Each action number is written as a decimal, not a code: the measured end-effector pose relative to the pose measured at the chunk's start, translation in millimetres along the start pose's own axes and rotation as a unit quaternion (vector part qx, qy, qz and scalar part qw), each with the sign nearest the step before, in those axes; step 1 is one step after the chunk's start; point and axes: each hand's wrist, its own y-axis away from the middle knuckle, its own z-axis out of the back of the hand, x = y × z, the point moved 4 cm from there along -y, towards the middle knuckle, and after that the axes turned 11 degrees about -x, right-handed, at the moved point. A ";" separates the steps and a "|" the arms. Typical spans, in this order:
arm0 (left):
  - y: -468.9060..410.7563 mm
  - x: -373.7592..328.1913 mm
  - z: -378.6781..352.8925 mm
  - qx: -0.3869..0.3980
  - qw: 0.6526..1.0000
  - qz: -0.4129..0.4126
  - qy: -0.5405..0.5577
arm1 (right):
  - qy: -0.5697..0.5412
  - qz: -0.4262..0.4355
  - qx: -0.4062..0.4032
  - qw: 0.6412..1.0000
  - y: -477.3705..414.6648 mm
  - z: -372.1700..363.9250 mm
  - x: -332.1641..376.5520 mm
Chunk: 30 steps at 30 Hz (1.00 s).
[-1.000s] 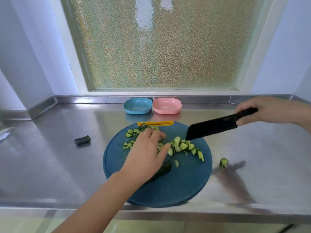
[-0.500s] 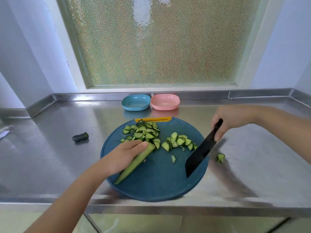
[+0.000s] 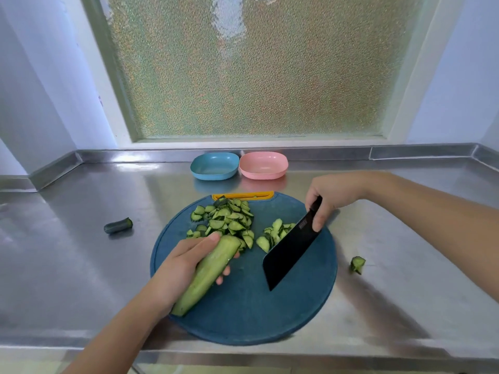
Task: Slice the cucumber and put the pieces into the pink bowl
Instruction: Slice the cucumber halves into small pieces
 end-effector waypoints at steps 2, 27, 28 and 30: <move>-1.3 1.2 4.6 -0.006 0.998 0.024 0.050 | -0.004 0.003 -0.008 1.000 -10.9 -0.8 6.1; -10.4 2.3 20.7 -0.019 0.975 0.045 0.218 | 0.026 0.033 -0.131 0.991 -19.1 17.3 36.2; -10.3 2.1 20.1 -0.018 0.976 0.044 0.214 | 0.018 0.023 -0.152 0.988 -10.0 22.8 33.9; -9.2 0.8 18.8 -0.015 0.980 0.041 0.196 | -0.005 -0.002 -0.201 0.979 10.1 32.3 28.3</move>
